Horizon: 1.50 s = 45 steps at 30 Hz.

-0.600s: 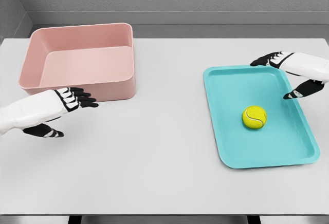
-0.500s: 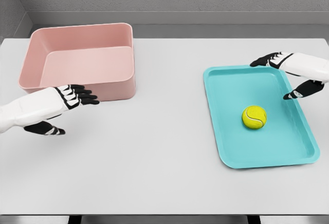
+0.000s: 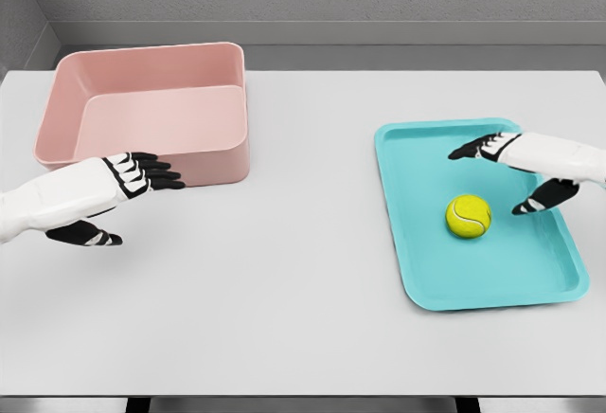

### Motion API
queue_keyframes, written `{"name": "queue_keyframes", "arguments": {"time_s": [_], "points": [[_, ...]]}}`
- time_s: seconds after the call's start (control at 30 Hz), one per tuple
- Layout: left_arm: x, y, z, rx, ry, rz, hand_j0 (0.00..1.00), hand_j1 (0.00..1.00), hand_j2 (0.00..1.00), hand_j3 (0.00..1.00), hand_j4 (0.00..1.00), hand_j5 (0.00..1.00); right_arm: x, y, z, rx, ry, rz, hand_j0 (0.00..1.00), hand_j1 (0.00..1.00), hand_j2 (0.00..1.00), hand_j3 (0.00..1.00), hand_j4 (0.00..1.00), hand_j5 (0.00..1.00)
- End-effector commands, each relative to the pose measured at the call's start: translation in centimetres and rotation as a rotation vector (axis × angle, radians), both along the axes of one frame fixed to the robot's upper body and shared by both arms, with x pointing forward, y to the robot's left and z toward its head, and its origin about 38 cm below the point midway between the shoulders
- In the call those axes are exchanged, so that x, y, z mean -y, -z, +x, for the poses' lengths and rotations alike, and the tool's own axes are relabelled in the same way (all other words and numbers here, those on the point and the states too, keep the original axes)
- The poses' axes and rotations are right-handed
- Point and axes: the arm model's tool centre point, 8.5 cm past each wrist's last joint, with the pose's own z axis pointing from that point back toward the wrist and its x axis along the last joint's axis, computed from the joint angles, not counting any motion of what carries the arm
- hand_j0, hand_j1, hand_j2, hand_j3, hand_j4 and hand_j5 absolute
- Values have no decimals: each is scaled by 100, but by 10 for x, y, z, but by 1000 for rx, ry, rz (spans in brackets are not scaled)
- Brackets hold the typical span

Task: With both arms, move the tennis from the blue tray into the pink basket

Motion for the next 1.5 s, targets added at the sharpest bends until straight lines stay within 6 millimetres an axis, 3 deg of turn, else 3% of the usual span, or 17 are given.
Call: {"name": "queue_keyframes", "arguments": {"time_s": [0.0, 0.7, 0.8, 0.9, 1.2, 1.33, 1.47], "points": [[-1, -1, 0, -2, -2, -4, 100, 100, 100, 100, 100, 100, -6, 8, 0, -24, -10, 3, 100, 100, 100, 100, 100, 100], [3, 8, -3, -24, 11, 9, 100, 100, 100, 100, 100, 100, -22, 42, 2, -88, -52, -48, 100, 100, 100, 100, 100, 100], [3, 0, 5, 52, 22, 103, 100, 100, 100, 100, 100, 100, -21, 46, 1, -101, -49, -54, 100, 100, 100, 100, 100, 100], [7, -8, 12, 109, 30, 138, 100, 100, 100, 100, 100, 100, -24, 49, 1, -106, -56, -54, 97, 97, 97, 97, 97, 97], [12, 0, 10, 92, 36, 123, 100, 100, 100, 100, 100, 100, -22, 50, 0, -107, -58, -66, 83, 83, 83, 83, 83, 83], [11, 0, 9, 90, 36, 125, 100, 100, 100, 100, 100, 100, -23, 50, 0, -109, -58, -67, 82, 82, 82, 82, 82, 82], [11, 0, 9, 89, 35, 123, 100, 100, 100, 100, 100, 100, -21, 51, 0, -110, -54, -69, 70, 70, 70, 70, 70, 70]]}}
